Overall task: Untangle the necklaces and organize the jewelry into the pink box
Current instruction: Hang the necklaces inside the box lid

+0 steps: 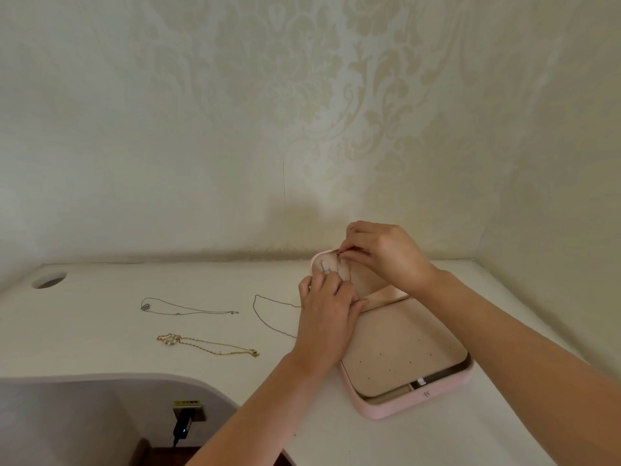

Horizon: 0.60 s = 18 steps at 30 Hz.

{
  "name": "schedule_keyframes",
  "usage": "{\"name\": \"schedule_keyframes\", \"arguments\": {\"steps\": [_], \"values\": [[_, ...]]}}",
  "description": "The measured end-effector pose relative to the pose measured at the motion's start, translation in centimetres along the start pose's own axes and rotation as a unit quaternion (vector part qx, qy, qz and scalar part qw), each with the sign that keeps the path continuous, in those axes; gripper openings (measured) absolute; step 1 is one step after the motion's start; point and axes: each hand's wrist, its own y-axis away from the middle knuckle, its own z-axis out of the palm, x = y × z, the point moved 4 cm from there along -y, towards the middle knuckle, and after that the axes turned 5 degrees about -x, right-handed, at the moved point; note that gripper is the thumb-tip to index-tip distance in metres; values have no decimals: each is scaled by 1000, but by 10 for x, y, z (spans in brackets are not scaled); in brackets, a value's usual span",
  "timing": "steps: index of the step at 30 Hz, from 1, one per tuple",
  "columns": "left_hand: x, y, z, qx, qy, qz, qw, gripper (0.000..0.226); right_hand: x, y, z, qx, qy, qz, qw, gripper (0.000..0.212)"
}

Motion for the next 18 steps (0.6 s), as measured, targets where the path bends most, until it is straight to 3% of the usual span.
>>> {"name": "schedule_keyframes", "arguments": {"steps": [6, 13, 15, 18], "values": [[0, 1, 0, -1, -1, -1, 1000, 27, -2, 1, 5, -16, 20, -38, 999, 34], [1, -1, -2, -8, 0, 4, 1000, 29, 2, 2, -5, 38, -29, 5, 999, 17], [1, 0, -3, -13, 3, 8, 1000, 29, 8, -4, -7, -16, -46, 49, 998, 36], [2, 1, -3, -22, 3, 18, 1000, 28, 21, -6, -1, -187, -127, 129, 966, 52]]}}
